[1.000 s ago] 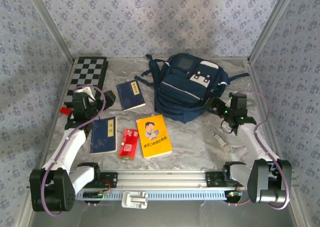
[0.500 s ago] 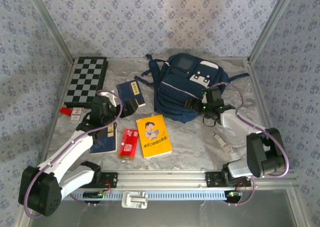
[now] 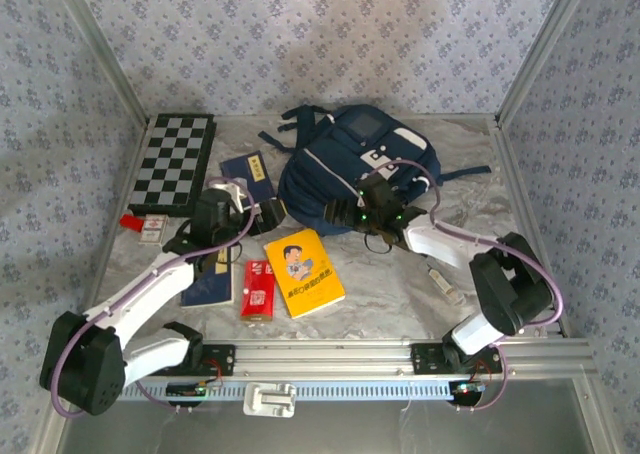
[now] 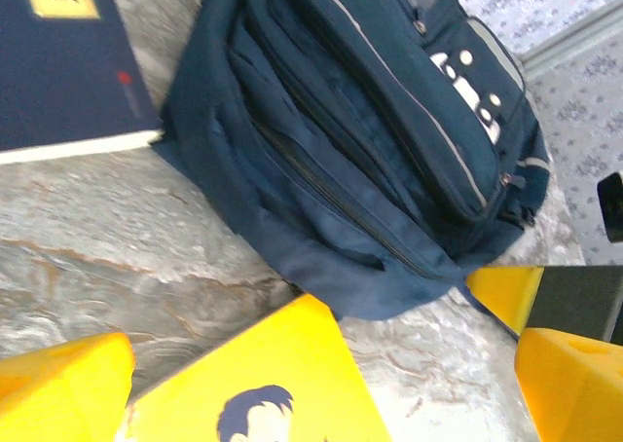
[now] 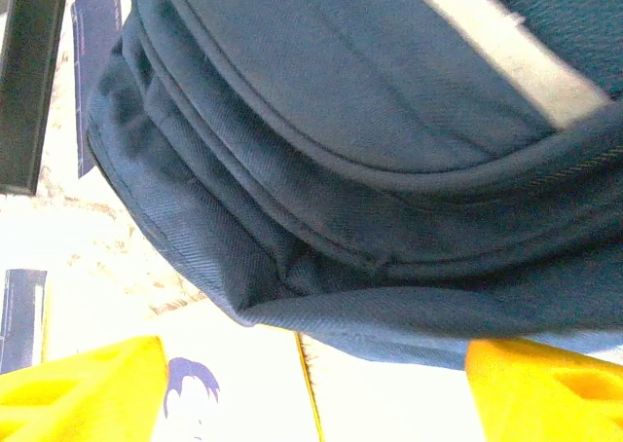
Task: Pack the student bag
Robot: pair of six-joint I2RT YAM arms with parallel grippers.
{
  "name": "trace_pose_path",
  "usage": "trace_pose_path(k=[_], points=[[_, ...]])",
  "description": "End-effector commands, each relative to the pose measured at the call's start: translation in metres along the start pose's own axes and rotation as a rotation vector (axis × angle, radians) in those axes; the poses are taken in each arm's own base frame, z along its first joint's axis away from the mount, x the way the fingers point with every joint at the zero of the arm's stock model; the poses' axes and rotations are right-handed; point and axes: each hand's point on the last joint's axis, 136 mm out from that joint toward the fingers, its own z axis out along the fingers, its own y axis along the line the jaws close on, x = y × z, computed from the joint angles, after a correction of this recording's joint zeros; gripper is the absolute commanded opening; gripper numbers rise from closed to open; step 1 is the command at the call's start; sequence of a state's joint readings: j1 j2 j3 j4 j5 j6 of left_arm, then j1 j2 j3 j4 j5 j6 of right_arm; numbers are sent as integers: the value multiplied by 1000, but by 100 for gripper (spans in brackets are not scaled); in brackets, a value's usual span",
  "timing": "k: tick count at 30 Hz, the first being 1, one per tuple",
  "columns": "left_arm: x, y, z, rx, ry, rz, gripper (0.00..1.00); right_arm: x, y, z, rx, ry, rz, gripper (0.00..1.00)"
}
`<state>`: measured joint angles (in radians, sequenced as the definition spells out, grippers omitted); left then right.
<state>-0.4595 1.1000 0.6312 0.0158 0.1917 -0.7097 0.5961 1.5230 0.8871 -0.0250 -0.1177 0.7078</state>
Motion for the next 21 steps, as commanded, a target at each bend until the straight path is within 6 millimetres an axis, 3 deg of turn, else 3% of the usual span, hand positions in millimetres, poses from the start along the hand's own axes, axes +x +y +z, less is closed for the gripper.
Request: trace_pose_path(k=[1,6,10,15,21], points=[[-7,-28,6,66,-14,-22,100,-14,-15,-36,79,-65,-11,88],[5,-55,24,108,-1,-48,100,-20,-71,-64,186,-47,106,93],[20,-79,43,127,37,-21,100,-39,-107,-70,188,-76,211,94],[36,-91,68,125,83,-30,100,-61,-147,-63,206,-102,314,93],[46,-91,91,105,110,-28,100,-81,-171,-43,194,-105,366,88]])
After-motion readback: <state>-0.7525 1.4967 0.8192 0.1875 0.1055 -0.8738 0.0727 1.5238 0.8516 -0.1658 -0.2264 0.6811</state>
